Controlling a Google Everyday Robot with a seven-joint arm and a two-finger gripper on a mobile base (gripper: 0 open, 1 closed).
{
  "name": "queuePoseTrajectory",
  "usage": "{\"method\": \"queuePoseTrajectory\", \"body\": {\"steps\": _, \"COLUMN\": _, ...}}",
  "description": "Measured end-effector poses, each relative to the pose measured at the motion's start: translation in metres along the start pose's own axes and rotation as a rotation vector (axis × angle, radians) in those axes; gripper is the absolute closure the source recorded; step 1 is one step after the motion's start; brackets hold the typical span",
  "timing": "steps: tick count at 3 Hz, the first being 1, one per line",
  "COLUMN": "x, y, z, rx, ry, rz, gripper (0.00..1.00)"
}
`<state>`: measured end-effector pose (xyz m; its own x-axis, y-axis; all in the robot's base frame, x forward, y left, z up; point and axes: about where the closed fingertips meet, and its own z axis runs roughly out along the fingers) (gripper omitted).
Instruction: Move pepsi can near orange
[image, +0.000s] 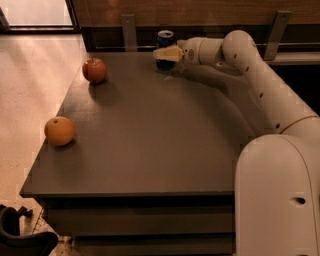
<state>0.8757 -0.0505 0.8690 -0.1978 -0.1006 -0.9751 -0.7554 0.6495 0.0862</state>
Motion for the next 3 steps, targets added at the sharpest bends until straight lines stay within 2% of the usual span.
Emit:
{"method": "queuePoseTrajectory", "body": {"steps": 1, "x": 0.0014, "y": 0.0032, "z": 0.0049, "rx": -0.007, "ry": 0.001, "rz": 0.002, "gripper": 0.55}}
{"method": "queuePoseTrajectory", "body": {"steps": 3, "x": 0.0035, "y": 0.0079, "z": 0.0117, "rx": -0.017, "ry": 0.004, "rz": 0.004, "gripper": 1.0}}
